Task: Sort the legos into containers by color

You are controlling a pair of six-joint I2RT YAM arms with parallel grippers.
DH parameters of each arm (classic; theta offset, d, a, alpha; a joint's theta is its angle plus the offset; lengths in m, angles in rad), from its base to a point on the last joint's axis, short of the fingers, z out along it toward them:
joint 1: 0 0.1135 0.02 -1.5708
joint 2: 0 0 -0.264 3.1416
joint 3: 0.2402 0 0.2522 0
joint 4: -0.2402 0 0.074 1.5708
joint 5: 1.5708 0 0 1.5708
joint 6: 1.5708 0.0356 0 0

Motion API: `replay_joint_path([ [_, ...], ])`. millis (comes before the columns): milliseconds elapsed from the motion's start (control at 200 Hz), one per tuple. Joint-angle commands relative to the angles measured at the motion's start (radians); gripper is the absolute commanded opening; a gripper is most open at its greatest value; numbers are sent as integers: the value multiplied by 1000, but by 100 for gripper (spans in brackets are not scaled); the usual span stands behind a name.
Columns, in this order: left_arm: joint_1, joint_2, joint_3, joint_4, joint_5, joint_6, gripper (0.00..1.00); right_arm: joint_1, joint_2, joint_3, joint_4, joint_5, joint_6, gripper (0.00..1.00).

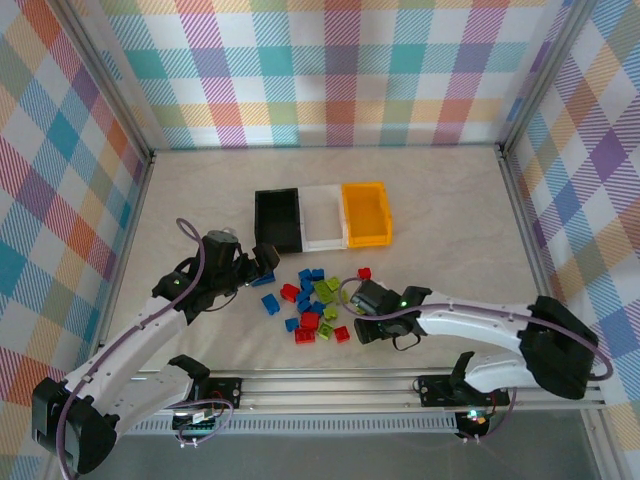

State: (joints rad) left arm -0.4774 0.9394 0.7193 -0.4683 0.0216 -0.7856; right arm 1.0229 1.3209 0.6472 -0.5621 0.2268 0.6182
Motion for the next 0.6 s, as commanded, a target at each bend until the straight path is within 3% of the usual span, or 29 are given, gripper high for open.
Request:
replay_joint_path([
  [0,-7,-18,-16,-5,-8,-1,100,2,40,6,36,8,8,65],
  [205,-7,-19,-18,-3,-7,-3,100,1,93,39,62,18,-11,63],
  [595,-7,-5,-12,-4,-5,2,100,2,59,28,67,31,-23,47],
])
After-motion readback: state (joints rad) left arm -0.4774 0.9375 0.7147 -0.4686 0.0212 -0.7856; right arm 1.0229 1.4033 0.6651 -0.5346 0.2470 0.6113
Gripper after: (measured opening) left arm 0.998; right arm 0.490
